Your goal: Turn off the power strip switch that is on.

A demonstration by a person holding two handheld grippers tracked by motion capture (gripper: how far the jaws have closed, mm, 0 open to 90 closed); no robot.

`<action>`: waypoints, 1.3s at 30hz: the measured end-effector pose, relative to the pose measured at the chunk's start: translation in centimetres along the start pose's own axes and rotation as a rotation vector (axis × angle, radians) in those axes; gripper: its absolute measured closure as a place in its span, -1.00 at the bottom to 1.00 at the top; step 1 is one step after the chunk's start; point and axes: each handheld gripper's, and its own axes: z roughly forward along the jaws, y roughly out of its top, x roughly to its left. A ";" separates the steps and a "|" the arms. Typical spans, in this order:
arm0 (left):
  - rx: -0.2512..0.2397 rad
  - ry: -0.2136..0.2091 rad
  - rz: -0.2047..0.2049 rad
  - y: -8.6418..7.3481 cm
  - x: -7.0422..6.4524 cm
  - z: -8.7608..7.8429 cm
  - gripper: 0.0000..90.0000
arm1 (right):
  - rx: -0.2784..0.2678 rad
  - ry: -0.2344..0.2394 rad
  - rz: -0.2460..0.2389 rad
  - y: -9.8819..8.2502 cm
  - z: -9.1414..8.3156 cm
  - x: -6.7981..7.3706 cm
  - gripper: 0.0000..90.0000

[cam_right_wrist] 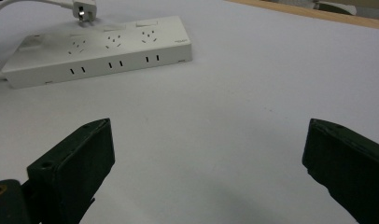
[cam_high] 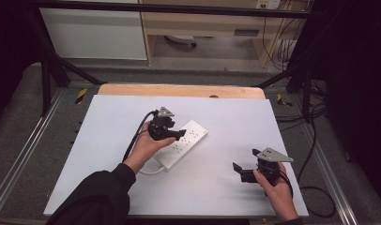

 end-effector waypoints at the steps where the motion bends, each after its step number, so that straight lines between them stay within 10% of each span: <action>1: 0.002 -0.002 -0.004 0.0 0.0 -0.1 -0.29 | 0.000 0.000 0.001 0.0 0.0 0.0 -0.94; 12: -0.044 0.025 -0.066 -0.2 0.7 -1.7 -0.80 | 0.004 -0.004 -0.003 0.0 0.0 0.0 -0.94; 39: -0.117 0.038 -0.105 -4.1 3.2 -8.3 -0.84 | 0.014 -0.007 -0.006 -0.1 0.2 0.1 -0.94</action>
